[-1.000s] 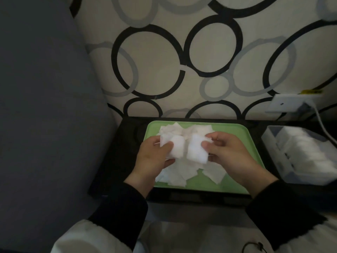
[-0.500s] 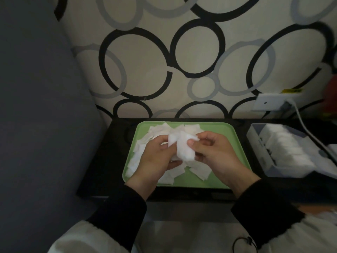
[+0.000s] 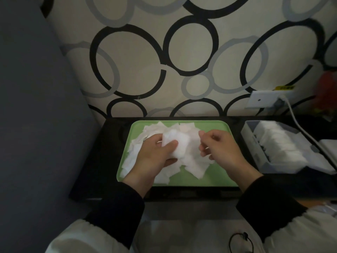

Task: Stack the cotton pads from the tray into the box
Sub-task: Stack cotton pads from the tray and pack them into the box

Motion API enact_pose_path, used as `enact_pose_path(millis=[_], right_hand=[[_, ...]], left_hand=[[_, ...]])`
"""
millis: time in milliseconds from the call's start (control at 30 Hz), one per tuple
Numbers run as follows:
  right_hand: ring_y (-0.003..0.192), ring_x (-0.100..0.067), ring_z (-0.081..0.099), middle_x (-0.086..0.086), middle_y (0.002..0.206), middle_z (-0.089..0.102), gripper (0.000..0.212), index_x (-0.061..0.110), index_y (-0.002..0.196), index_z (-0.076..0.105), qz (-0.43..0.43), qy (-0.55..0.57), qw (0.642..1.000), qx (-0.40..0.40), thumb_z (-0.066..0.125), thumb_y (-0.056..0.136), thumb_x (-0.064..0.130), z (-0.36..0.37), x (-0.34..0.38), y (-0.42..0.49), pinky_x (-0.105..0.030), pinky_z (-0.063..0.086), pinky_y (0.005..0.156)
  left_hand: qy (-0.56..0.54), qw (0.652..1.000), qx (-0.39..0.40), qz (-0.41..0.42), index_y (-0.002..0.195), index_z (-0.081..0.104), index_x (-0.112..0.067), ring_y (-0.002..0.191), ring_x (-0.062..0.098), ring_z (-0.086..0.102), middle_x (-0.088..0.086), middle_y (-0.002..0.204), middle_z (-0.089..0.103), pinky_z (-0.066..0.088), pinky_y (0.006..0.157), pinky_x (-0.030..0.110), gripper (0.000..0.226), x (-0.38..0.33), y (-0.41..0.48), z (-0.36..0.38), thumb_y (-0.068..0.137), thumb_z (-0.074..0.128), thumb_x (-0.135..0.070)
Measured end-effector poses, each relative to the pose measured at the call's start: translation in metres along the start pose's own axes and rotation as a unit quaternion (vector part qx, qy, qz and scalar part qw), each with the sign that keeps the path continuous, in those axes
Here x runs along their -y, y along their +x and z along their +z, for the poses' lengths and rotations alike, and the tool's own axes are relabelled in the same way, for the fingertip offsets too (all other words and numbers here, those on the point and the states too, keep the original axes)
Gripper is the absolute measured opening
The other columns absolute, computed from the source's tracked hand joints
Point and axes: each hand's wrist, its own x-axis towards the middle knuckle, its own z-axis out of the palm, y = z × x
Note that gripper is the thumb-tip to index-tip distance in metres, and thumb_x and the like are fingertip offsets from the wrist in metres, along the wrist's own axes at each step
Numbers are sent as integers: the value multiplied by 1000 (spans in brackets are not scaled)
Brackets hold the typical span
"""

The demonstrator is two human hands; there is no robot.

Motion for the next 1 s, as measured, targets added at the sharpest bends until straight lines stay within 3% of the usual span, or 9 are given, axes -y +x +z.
enact_pose_path(millis=[133, 233, 400, 500, 667, 767, 900, 1000], right_hand=[[64, -16, 65, -4, 79, 71, 10, 15, 83, 67, 37, -105, 994, -23, 65, 92, 18, -22, -34, 16, -21, 46, 58], [77, -11, 63, 7, 82, 68, 6, 19, 83, 68, 20, -212, 977, -8, 74, 83, 18, -26, -49, 19, -12, 41, 61], [85, -11, 57, 8, 101, 50, 36, 31, 99, 62, -9, -347, 935, 72, 83, 69, 30, -24, -50, 17, -27, 49, 79], [86, -11, 56, 6, 102, 50, 35, 32, 103, 62, -18, -346, 934, 84, 81, 73, 30, -24, -52, 19, -28, 49, 82], [85, -13, 62, 6, 91, 64, 7, 24, 91, 72, -75, -352, 929, 80, 71, 85, 20, -29, -54, 20, -27, 51, 81], [81, -12, 61, 11, 83, 60, 11, 28, 80, 70, -94, -366, 922, 83, 67, 85, 19, -28, -54, 19, -28, 51, 78], [88, -11, 58, 9, 95, 57, 20, 29, 99, 69, -73, -376, 917, 111, 73, 81, 23, -31, -53, 17, -27, 50, 84], [85, -11, 59, 14, 86, 57, 9, 28, 91, 71, -83, -370, 919, 105, 71, 84, 23, -32, -53, 16, -27, 50, 83]], left_hand=[[-11, 1000, -16, -10, 113, 67, -14, 98, 23, 71, 7, 112, 71, 62, 73, 29, 16, 3, 9, -2, 99, 60, -17], [-7, 999, -23, -22, 125, 62, -8, 103, 25, 69, 10, 119, 67, 62, 70, 28, 28, 7, 12, 1, 100, 58, -18], [5, 999, -27, -29, 120, 63, -11, 102, 25, 68, 9, 119, 66, 61, 67, 28, 23, 10, 15, 6, 99, 60, -18], [20, 999, -25, -32, 121, 63, -10, 105, 28, 66, 9, 120, 65, 60, 66, 27, 24, 12, 14, 7, 99, 60, -19], [33, 999, -17, -30, 120, 64, -11, 105, 28, 67, 10, 120, 66, 58, 64, 25, 24, 13, 15, 4, 99, 61, -20], [39, 999, -14, -28, 118, 65, -13, 104, 28, 67, 10, 119, 67, 58, 65, 26, 21, 13, 15, 3, 99, 60, -21], [41, 999, -10, -30, 116, 65, -13, 103, 27, 67, 10, 118, 67, 59, 64, 25, 20, 13, 15, 4, 99, 60, -20], [44, 999, -10, -30, 116, 65, -14, 105, 28, 66, 10, 121, 65, 58, 64, 25, 19, 14, 15, 4, 98, 61, -21]])
